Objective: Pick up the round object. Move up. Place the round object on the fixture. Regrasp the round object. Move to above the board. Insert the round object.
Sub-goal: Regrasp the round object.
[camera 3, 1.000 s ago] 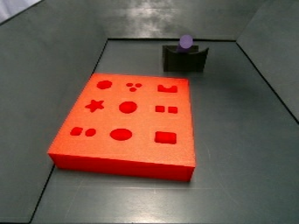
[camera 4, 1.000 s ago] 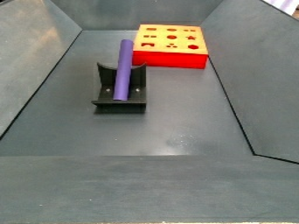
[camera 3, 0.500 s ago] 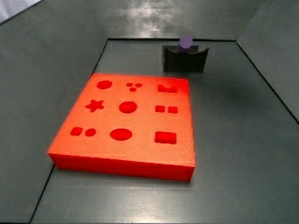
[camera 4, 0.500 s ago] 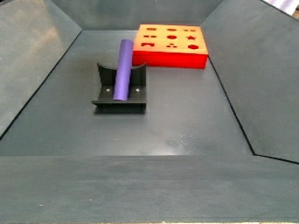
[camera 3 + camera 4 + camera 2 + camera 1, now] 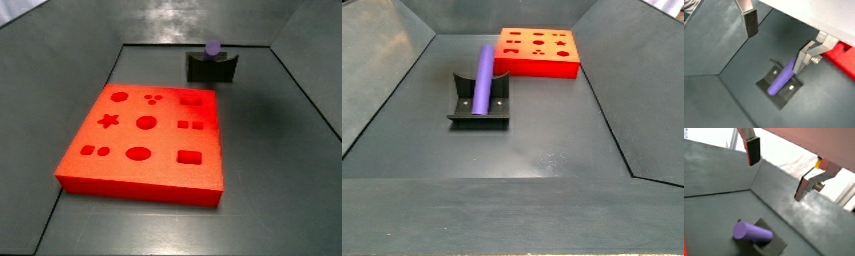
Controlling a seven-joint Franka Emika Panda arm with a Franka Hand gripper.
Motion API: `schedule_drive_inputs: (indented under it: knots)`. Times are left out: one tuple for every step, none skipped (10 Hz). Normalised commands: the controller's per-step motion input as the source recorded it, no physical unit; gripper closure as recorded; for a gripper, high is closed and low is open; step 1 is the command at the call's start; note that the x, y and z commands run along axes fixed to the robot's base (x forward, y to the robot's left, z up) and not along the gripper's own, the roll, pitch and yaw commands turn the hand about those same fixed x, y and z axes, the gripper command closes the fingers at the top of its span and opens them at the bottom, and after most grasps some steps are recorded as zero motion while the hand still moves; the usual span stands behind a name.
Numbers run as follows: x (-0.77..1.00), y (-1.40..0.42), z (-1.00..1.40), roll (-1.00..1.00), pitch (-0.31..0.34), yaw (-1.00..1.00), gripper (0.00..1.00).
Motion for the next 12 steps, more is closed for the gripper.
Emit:
schedule_drive_inputs:
  knots:
    - [0.09, -0.04, 0.0, 1.0, 0.15, 0.11, 0.0]
    - [0.1, -0.05, 0.0, 1.0, 0.188, 0.14, 0.0]
    - [0.1, -0.05, -0.01, 0.83, 0.193, 0.18, 0.0]
    - [0.1, -0.05, -0.01, 0.64, 0.169, 0.19, 0.0]
    - [0.1, -0.05, -0.01, 0.51, 0.151, 0.2, 0.0]
    - [0.1, -0.04, 0.0, 0.3, 0.11, 0.21, 0.0]
    - [0.08, -0.04, 0.0, 0.2, 0.063, 0.21, 0.0]
    - [0.08, -0.04, 0.0, 0.18, 0.029, 0.21, 0.0]
    - [0.03, 0.05, -1.0, 0.15, -0.054, 0.07, 0.0]
    - [0.03, 0.05, -1.0, 0.14, -0.069, 0.04, 0.0]
    - [0.04, 0.04, -1.0, 0.12, -0.093, 0.03, 0.0]
    - [0.04, 0.04, -1.0, 0.08, -0.104, 0.01, 0.0]
